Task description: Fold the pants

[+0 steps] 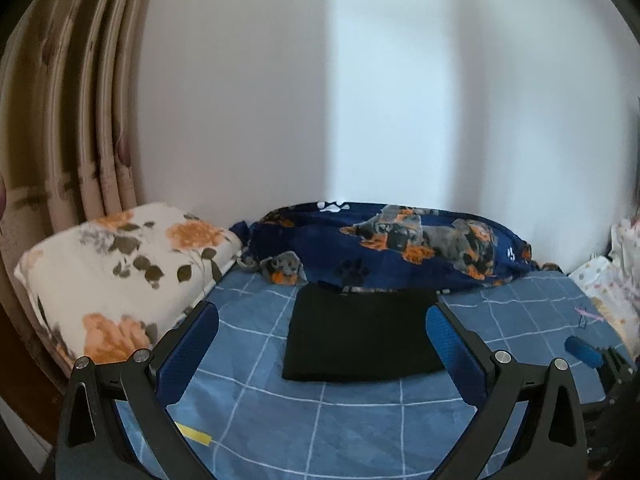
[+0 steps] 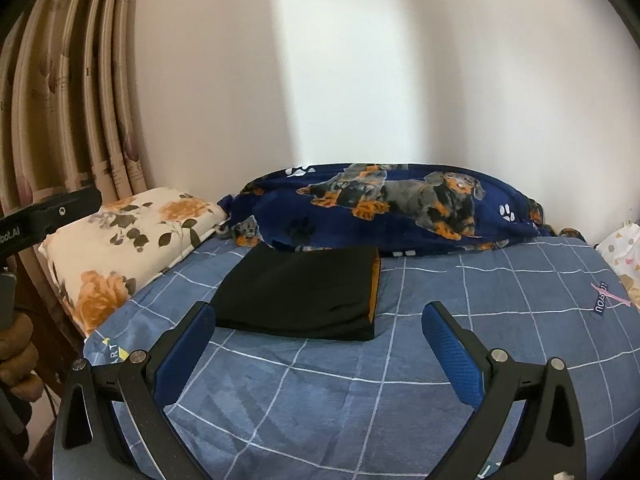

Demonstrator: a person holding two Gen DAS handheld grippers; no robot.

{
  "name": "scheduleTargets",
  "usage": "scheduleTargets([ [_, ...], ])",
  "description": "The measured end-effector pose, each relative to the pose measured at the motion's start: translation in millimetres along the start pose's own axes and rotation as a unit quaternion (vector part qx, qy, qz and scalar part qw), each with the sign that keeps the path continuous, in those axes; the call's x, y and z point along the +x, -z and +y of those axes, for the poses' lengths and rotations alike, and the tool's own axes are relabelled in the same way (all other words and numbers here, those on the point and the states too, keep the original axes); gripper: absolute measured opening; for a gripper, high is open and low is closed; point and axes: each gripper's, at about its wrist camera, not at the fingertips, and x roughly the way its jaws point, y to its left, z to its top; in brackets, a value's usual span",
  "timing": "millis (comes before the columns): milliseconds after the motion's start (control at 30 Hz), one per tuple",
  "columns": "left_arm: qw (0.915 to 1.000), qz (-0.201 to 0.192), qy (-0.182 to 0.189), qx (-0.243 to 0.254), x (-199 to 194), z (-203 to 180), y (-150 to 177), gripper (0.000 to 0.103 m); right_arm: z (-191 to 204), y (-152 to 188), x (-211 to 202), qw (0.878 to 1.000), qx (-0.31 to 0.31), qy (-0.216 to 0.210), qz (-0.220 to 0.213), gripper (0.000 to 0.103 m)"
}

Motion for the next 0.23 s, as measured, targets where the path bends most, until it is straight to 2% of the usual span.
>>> scheduleTargets([
  [233,0.9999,0.009,-0.009,-0.007,7.5,5.6,4.0,0.103,6.1,3.2,2.7,1.000,-0.004,-0.006,0.008,0.103],
])
